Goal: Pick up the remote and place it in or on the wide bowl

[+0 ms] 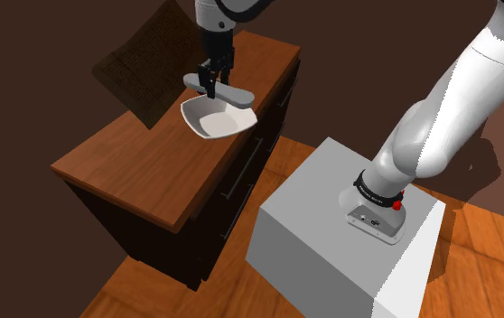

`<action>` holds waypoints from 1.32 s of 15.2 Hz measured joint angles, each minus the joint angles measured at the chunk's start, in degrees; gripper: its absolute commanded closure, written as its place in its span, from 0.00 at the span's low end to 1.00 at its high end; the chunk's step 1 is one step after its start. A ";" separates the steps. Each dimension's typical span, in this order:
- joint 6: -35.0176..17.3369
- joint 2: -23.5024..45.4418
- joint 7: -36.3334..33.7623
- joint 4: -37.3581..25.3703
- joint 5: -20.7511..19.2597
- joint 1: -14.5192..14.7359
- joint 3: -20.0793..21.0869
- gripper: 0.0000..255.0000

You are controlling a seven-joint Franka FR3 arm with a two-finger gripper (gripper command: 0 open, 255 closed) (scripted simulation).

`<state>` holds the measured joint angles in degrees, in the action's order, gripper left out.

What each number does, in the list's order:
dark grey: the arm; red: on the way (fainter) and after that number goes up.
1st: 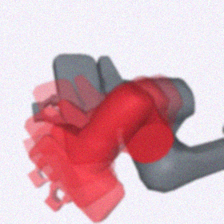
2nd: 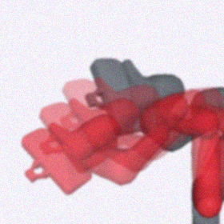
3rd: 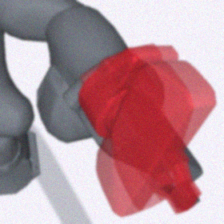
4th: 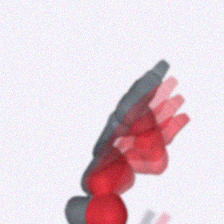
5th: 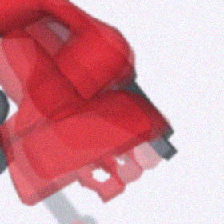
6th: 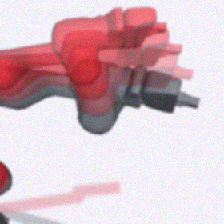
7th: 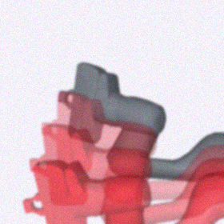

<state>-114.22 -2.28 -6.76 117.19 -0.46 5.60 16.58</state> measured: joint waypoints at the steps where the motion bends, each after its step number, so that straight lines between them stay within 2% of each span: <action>1: -0.53 0.03 0.37 0.49 -0.01 -0.16 -0.18 1.00; 14: -10.04 3.27 -0.37 6.72 -1.19 -0.17 -0.16 1.00; 20: -10.43 3.33 -0.41 6.84 -1.25 -0.17 -0.17 1.00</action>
<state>-124.65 1.05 -7.18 124.03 -1.71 5.43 16.41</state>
